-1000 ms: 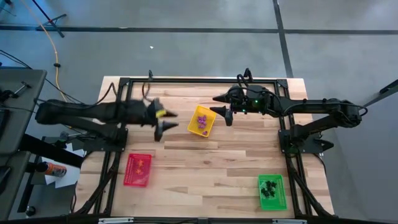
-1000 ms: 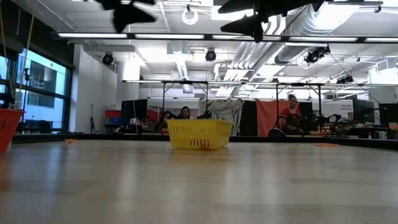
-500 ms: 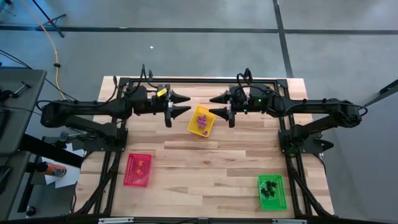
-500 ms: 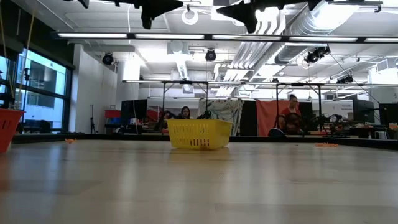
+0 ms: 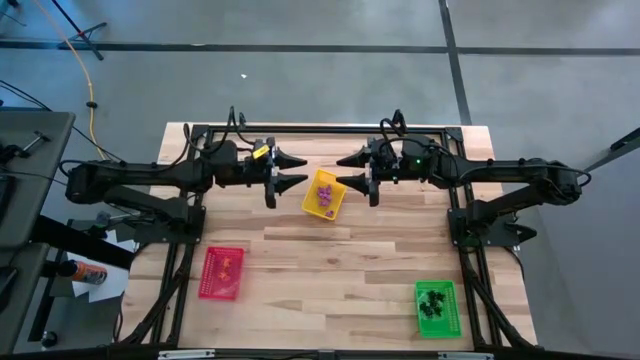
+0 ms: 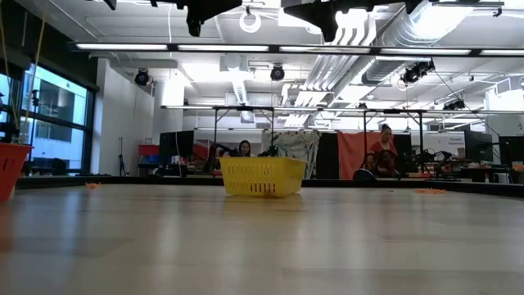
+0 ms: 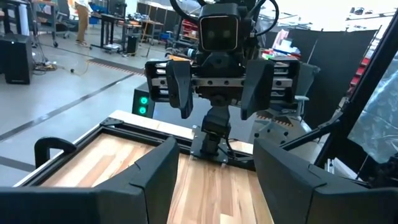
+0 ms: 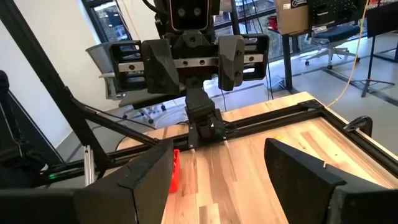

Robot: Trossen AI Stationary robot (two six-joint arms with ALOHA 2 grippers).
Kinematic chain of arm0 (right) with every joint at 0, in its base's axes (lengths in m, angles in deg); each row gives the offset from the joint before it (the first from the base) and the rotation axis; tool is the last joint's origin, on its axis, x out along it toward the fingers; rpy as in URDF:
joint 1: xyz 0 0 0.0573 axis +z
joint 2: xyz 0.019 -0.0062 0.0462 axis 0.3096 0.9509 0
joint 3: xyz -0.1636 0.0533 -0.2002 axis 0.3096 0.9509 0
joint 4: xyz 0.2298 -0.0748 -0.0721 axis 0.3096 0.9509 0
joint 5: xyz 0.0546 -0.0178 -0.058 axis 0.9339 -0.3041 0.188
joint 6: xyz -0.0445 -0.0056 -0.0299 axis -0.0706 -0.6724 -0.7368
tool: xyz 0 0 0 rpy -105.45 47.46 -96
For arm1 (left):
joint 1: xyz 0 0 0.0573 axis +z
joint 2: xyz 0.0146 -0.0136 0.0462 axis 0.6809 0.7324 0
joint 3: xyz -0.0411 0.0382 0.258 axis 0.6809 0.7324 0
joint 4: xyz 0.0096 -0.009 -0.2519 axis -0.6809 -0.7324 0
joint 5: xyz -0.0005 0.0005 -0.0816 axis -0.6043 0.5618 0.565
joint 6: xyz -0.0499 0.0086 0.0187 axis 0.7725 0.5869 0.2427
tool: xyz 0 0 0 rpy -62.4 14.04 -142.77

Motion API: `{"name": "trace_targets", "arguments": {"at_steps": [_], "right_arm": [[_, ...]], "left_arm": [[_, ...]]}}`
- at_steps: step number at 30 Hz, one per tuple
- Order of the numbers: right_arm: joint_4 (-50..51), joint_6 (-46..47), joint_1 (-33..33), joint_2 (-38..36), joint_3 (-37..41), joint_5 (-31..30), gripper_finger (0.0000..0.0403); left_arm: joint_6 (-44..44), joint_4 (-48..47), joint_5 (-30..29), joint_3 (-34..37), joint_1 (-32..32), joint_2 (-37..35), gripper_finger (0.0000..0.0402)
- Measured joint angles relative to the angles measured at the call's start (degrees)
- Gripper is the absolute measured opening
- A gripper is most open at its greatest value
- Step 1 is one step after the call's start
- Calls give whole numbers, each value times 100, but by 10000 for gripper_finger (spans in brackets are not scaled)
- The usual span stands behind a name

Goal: Sort Halloween decoration
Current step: Put the right orange spider toy into the red bin

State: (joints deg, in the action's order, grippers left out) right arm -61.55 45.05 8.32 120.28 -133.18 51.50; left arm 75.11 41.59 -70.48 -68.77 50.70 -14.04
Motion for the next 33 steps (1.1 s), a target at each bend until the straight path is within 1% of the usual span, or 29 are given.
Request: {"name": "trace_targets", "arguments": {"at_steps": [7, 9, 11, 13, 15, 16, 18, 21, 23, 25, 29, 31, 33], "right_arm": [[47, 214, -2, -4, 0, -41, 247], [416, 488, -87, -77, -18, -355, 247], [1421, 735, -278, -150, -236, -892, 247], [3113, 859, -553, -179, -617, -1448, 247], [4795, 1003, -859, -118, -956, -1868, 247], [5492, 1100, -1031, -82, -1052, -2006, 247], [6589, 1303, -1379, -35, -1086, -2088, 247], [7462, 1657, -1878, -8, -746, -2062, 247], [7694, 1791, -2155, -2, -298, -1905, 247], [7642, 1904, -2436, -1, 219, -1753, 247], [7058, 2217, -2986, 4, 1044, -1493, 247], [6804, 2332, -3224, 4, 1299, -1516, 247], [6580, 2522, -3417, 4, 1462, -1739, 247]], "left_arm": [[-2, -2, -2, 0, 0, 0, 197], [1, -4, -4, 0, 0, -2, 197], [0, -4, -7, 0, 0, -7, 197], [-1, -4, -7, 0, 0, -7, 197], [1, -6, -9, 0, 7, -7, 197], [-1, -6, -11, 0, 7, -7, 197], [-4, -8, -19, 0, 7, -7, 197], [-6, -8, -33, 0, 7, -7, 197], [-6, -8, -33, 0, 7, -7, 197], [-6, -8, -33, 0, 7, -7, 197], [-12, -7, -40, 0, 7, -7, 197], [-16, -7, -59, 0, 7, -7, 197], [-15, -8, -61, 0, 7, -7, 197]]}}
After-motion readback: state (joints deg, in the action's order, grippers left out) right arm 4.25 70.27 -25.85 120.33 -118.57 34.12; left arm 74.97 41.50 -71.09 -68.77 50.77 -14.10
